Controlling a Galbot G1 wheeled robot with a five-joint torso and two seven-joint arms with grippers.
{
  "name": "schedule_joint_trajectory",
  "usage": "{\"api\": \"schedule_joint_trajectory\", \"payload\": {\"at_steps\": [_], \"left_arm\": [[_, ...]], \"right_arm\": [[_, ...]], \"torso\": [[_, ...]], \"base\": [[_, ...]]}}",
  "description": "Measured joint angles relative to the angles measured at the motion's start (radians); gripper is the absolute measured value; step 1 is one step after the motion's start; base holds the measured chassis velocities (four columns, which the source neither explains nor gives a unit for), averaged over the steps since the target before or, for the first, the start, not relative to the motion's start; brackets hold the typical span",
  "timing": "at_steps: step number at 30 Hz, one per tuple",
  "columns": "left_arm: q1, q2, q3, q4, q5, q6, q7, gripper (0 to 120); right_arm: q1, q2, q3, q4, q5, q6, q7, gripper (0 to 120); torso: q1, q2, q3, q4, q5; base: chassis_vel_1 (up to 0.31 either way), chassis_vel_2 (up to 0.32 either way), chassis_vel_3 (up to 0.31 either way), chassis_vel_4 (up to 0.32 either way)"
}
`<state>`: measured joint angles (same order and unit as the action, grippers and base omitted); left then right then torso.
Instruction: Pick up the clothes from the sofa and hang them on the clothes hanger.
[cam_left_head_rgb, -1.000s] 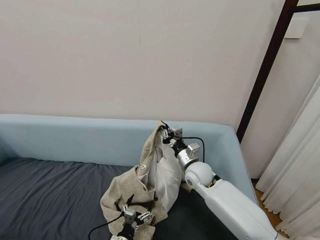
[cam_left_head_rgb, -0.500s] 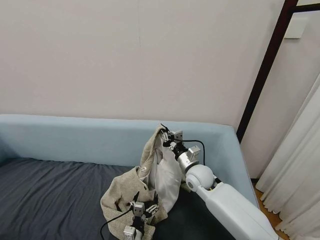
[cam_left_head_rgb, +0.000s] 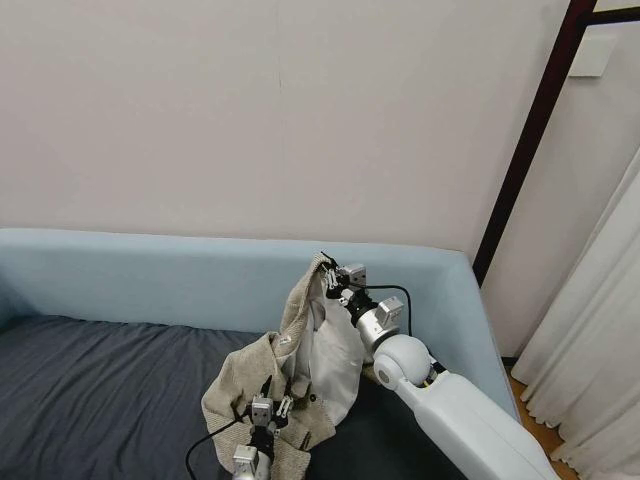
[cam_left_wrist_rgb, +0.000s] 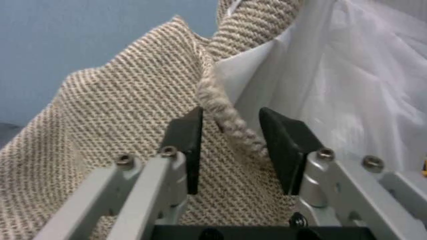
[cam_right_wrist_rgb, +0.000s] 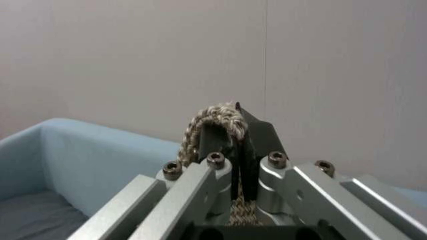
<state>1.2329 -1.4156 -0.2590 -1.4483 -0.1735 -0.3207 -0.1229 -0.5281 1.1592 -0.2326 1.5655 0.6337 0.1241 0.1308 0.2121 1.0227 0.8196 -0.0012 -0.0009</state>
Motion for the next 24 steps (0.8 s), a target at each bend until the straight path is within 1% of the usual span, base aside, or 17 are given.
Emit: {"api": "schedule_joint_trajectory", "payload": {"at_steps": [1,3,5,7,8,10,15,18,19,20,21,22,24], "left_arm": [[0.000,0.000,0.000,0.000,0.000,0.000,0.000,31],[0.006,0.007,-0.008,-0.008,-0.006,-0.003,0.001,21],[0.009,0.012,-0.015,-0.010,-0.009,-0.007,0.002,15],[0.012,0.015,-0.024,-0.013,-0.011,-0.014,0.002,5],[0.012,0.015,-0.024,-0.013,-0.011,-0.014,0.002,5],[0.017,0.017,-0.030,-0.019,-0.015,-0.020,0.004,0],[0.030,0.027,-0.045,-0.062,-0.051,-0.060,0.015,0],[0.041,0.066,-0.069,-0.151,-0.113,-0.085,0.033,0],[0.041,0.066,-0.069,-0.151,-0.113,-0.085,0.033,0],[0.043,0.089,-0.080,-0.197,-0.141,-0.086,0.038,0],[0.042,0.123,-0.096,-0.265,-0.180,-0.087,0.046,0],[0.041,0.142,-0.104,-0.298,-0.199,-0.087,0.049,0],[0.031,0.230,-0.137,-0.420,-0.272,-0.078,0.056,0]], "right_arm": [[0.000,0.000,0.000,0.000,0.000,0.000,0.000,0],[-0.003,0.000,0.001,-0.002,0.000,0.000,0.000,0],[-0.005,0.001,0.002,-0.002,-0.001,0.000,0.001,0],[-0.008,0.001,0.003,0.000,-0.001,0.000,0.002,0],[-0.008,0.001,0.003,0.000,-0.001,0.000,0.002,0],[-0.011,0.000,0.004,0.001,-0.002,0.000,0.003,0],[-0.015,-0.008,0.013,0.008,0.001,0.005,0.008,0],[-0.012,-0.024,0.031,0.035,0.025,0.008,0.022,0],[-0.012,-0.024,0.031,0.035,0.025,0.008,0.022,0],[-0.009,-0.033,0.040,0.048,0.035,0.008,0.027,0],[-0.005,-0.049,0.051,0.067,0.047,0.005,0.032,0],[-0.003,-0.060,0.059,0.081,0.055,0.002,0.034,0],[-0.002,-0.101,0.090,0.119,0.070,-0.008,0.047,0]], "torso": [[0.000,0.000,0.000,0.0000,0.0000],[0.000,0.000,0.000,0.0000,0.0000],[0.000,0.000,0.000,0.0000,0.0000],[0.000,0.000,0.000,0.0000,-0.0001],[0.000,0.000,0.000,0.0000,-0.0001],[0.000,0.000,0.000,0.0000,0.0000],[0.000,0.000,0.000,0.0000,-0.0001],[0.000,0.000,0.000,0.0001,-0.0002],[0.000,0.000,0.000,0.0001,-0.0002],[0.000,0.000,0.000,0.0001,-0.0003],[0.000,0.000,0.000,0.0002,-0.0003],[0.000,0.000,0.000,0.0001,-0.0001],[0.000,0.000,0.000,0.0000,-0.0002]], "base": [[0.000,0.000,0.000,0.000],[0.000,0.000,0.000,0.000],[0.000,0.000,0.000,0.000],[0.000,0.000,0.000,0.000],[0.000,0.000,0.000,0.000],[0.000,0.000,0.000,0.000],[0.000,0.000,0.000,0.000],[0.000,0.000,0.000,0.000],[0.000,0.000,0.000,0.000],[0.000,0.000,0.000,0.000],[0.000,0.000,0.000,0.000],[0.000,0.000,0.000,0.000],[0.000,0.000,0.000,0.000]]}}
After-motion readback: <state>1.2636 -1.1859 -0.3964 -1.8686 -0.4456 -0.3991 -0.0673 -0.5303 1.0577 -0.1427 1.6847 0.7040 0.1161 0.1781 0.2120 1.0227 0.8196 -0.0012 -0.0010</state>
